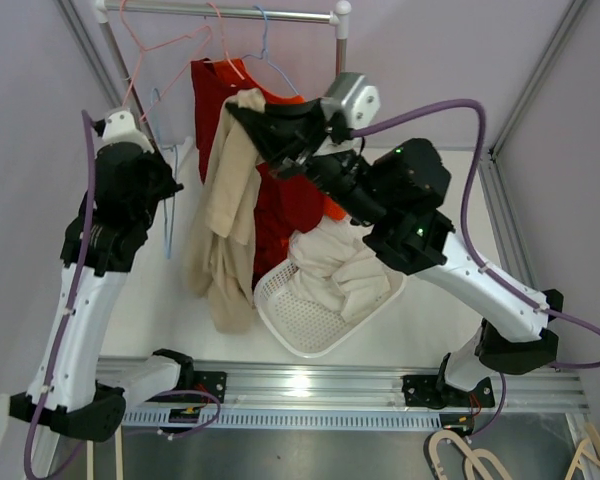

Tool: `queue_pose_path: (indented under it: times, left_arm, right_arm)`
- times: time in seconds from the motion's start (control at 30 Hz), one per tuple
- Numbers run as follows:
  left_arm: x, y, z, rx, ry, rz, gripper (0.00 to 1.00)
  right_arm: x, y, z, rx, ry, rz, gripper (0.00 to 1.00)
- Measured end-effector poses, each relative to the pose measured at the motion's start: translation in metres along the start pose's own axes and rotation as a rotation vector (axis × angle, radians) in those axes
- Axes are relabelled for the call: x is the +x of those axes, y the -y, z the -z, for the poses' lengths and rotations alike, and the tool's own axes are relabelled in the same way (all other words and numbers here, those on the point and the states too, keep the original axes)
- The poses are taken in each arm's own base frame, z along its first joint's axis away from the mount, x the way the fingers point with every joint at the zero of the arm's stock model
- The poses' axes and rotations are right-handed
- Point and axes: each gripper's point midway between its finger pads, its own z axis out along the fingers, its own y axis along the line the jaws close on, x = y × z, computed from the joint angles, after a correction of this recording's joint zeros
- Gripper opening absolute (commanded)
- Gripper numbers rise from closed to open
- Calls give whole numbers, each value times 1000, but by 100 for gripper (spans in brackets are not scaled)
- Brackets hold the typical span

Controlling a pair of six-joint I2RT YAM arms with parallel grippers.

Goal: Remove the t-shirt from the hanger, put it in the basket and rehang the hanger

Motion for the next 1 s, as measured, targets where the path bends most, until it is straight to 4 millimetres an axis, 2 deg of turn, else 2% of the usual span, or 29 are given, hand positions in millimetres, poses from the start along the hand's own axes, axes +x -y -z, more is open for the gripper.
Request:
queue_pose_path:
  times: [0.1,0.23,0.33,0.43,0.57,0.7,0.77,0.83,0.93,1.0]
  left_arm:
    - [-17,10,-18,4,35,-10,1]
    - [-48,14,-30,-2,107,-3,1]
    - [-73,10,-34,-18,172,8,1]
    - [-92,5,-41,-30,222,7,1]
    - [-96,0,-60,-24,229,-9,1]
    - [-86,-1,-85,7,193,-26,1]
    - [-78,0,-94,27,172,-35,1]
    - [-72,2,-100,54,161,-43,1]
    - [-73,7,-104,96,164,-50,1]
    - [-75,9,-107,113,164,-51,1]
  right_arm:
    - [-37,18,1,58,98,66,0]
    - [-74,41,2,124,175,144,0]
    - [-90,54,6,161,207,190,0]
    - [-97,62,8,180,217,222,0]
    - [-104,70,8,202,223,256,0]
    - [-115,77,11,228,240,287,0]
    - [-118,80,14,242,239,296,0]
    - [-113,85,19,263,221,304,0]
    - [-87,90,35,291,141,312,0]
    - [-61,92,49,312,69,314,0]
